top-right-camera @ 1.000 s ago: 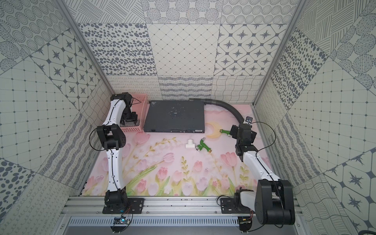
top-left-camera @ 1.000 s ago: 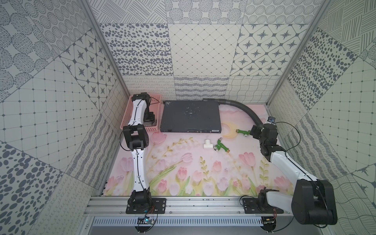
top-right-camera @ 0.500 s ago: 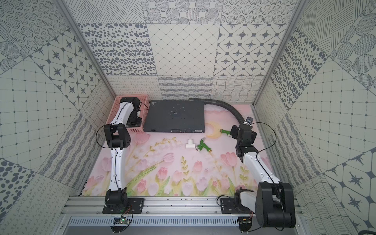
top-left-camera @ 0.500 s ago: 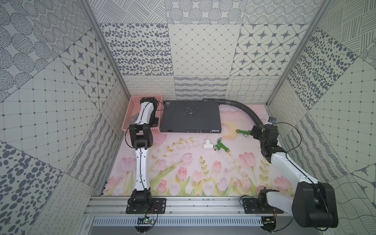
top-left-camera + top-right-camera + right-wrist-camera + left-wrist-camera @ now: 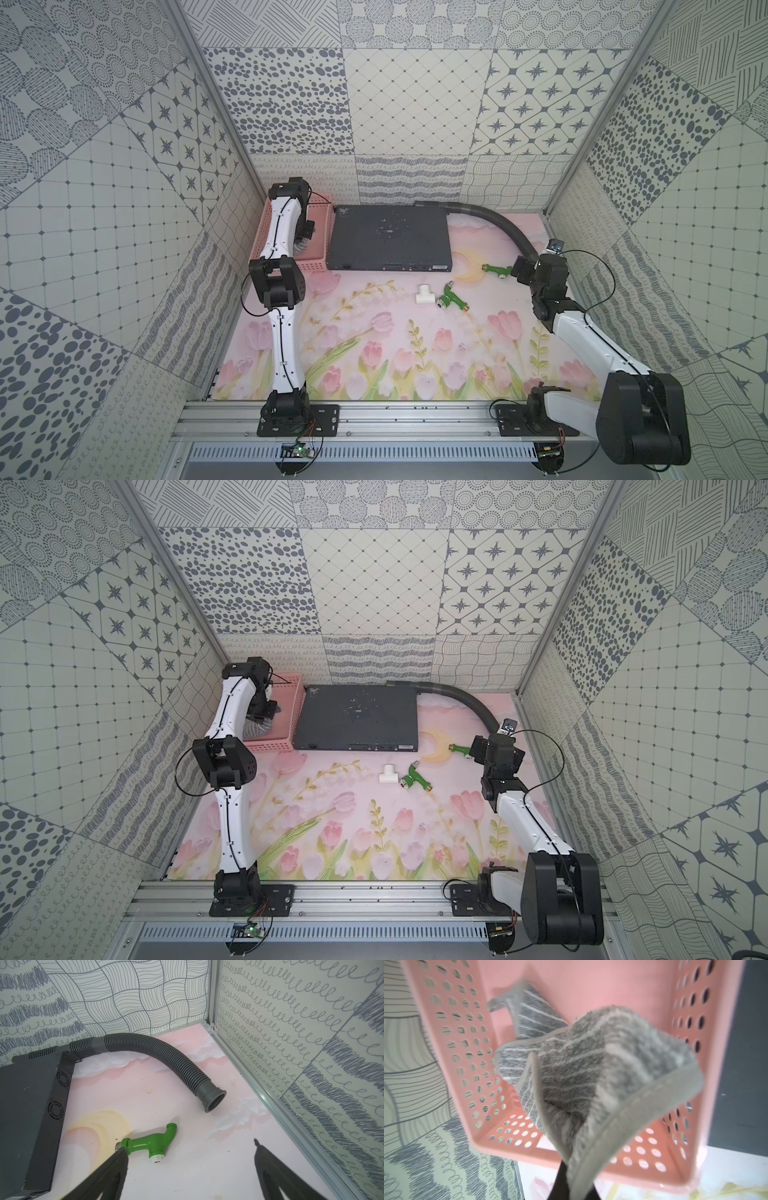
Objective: Fold the square dishcloth
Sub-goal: Pick up the cleaning item from the bin.
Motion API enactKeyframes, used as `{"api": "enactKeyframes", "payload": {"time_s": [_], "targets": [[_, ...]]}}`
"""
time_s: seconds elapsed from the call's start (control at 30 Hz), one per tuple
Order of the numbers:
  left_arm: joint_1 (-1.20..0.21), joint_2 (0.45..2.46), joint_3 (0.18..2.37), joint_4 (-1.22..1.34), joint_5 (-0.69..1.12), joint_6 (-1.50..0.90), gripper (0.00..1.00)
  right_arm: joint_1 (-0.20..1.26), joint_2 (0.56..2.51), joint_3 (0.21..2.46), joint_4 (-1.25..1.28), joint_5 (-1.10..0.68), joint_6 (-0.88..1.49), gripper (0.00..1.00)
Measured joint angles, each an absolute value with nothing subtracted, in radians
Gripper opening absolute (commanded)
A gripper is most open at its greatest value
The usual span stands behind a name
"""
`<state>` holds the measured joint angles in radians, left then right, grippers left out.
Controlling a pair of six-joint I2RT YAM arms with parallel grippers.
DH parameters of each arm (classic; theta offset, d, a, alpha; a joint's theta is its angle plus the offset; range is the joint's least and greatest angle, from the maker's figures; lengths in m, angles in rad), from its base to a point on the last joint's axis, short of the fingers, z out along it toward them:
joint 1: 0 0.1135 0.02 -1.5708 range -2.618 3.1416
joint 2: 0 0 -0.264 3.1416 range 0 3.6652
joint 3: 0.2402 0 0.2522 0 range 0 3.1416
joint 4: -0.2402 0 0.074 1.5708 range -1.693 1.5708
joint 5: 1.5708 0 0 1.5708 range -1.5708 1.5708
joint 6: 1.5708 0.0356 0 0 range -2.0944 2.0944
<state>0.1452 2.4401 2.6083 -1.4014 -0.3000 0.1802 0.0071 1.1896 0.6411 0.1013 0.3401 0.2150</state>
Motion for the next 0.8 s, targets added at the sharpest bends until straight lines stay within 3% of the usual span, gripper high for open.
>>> {"api": "enactKeyframes", "payload": {"time_s": [0.53,0.8], "targets": [[0.139,2.177,2.601,-1.375,-0.170,0.039,0.00,0.007,1.189,0.642,0.094,0.324,0.237,0.97],[0.039,1.897,2.347,-1.266,-0.085,-0.054,0.00,0.038,1.129,0.685,-0.012,0.298,0.256,0.97]]}}
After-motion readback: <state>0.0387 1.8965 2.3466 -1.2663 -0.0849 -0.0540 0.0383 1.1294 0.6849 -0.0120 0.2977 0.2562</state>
